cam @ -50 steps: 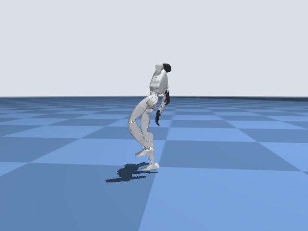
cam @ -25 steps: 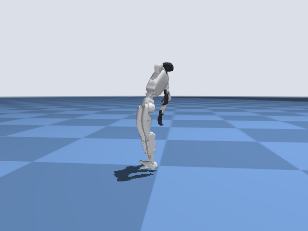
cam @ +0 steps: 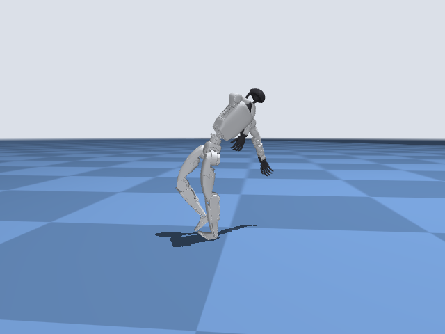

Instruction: In place motions

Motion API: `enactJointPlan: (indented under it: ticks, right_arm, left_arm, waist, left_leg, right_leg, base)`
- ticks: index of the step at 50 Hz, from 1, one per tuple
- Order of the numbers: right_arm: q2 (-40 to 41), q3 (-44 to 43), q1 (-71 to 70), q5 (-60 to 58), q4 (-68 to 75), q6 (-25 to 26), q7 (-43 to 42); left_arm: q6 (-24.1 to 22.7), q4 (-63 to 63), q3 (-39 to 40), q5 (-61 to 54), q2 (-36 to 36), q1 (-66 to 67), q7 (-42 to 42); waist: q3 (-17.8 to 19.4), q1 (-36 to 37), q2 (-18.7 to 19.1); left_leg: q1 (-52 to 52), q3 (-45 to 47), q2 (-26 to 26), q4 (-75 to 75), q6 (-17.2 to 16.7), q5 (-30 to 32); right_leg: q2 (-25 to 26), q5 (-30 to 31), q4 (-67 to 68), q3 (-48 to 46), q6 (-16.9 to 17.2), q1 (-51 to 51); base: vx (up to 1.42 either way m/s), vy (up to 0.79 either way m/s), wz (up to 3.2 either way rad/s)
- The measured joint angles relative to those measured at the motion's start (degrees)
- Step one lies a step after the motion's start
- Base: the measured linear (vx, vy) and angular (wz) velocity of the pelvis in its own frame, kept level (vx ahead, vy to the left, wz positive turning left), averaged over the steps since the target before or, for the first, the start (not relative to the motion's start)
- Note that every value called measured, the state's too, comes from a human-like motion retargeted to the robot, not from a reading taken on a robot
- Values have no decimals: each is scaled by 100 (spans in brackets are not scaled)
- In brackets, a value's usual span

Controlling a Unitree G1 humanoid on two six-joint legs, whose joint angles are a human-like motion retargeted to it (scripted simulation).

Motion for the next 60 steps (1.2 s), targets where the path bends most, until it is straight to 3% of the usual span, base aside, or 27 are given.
enactJointPlan:
  ticks: [7, 19, 25, 35, 43, 47, 50, 52, 60]
  right_arm:
    - [0, 0, 0, 617, 829, 122, 19]
    - [0, 0, 0, 626, -607, -268, 373]
    - [0, 0, 0, 602, -1935, -541, 794]
    - [0, 0, 0, 186, -3175, -502, 833]
    - [0, 0, 0, 1151, -3330, -304, 763]
    - [0, 0, 0, 1336, -2817, -122, 891]
    - [0, 1, 0, 1259, -2462, 17, 826]
    - [0, 3, 0, 1203, -2356, 39, 664]
    - [0, 1, 0, 1121, -3007, -240, 441]
  left_arm:
    - [-112, -529, 0, -344, 0, 0, -201]
    - [123, -72, 0, 66, 0, 0, -145]
    - [259, 436, 0, 140, 0, 0, -135]
    - [416, 994, 0, 629, 0, 0, 76]
    - [487, 1199, 0, 418, 0, 0, 195]
    - [520, 1503, 0, 596, 0, 0, 212]
    - [589, 1844, 0, 883, 0, 0, 370]
    - [666, 2131, 0, 1070, 0, 0, 475]
    - [944, 3162, 0, 1413, 0, 0, 760]
  waist:
    - [-580, 29, -43]
    - [-932, 854, -71]
    - [-690, 1214, -37]
    - [-88, 1460, -12]
    - [227, 1434, -26]
    - [298, 1765, -92]
    - [274, 2095, -141]
    - [200, 2353, -163]
    - [342, 3155, -144]
  left_leg:
    - [-352, -86, -307, -28, 155, 134]
    - [-509, 267, -1066, -214, -29, 88]
    - [-378, 418, -1226, -285, -151, 98]
    - [-148, 442, -1021, -265, -429, 266]
    - [-237, 390, -875, 202, -920, 609]
    - [-845, 519, -840, 1541, -1435, 1877]
    - [-1602, 477, -963, 2874, -1356, 2811]
    - [-2252, 478, -1212, 3857, -1553, 2706]
    - [-4836, 1378, -1044, 7522, -1716, 2032]
  right_leg:
    - [-222, 8, 335, 147, 199, -732]
    - [305, 514, -3354, 1136, 1073, 1370]
    - [332, -385, -5316, 949, 1237, 2458]
    - [569, -281, -6384, 799, 1078, 3034]
    - [619, -415, -6448, 590, 1010, 3262]
    - [316, -436, -6478, 529, 1038, 3402]
    - [10, -414, -6496, 501, 1079, 3450]
    - [-216, -374, -6499, 493, 1094, 3445]
    - [-502, -311, -6422, 803, 922, 3238]
  base:
    - [0, 0, 10]
    - [5, -6, -38]
    - [0, -8, -41]
    - [-5, -13, -6]
    - [-6, -14, 16]
    - [-14, -12, -2]
    - [-17, -8, -12]
    - [-9, -4, -15]
    - [-8, 5, -43]
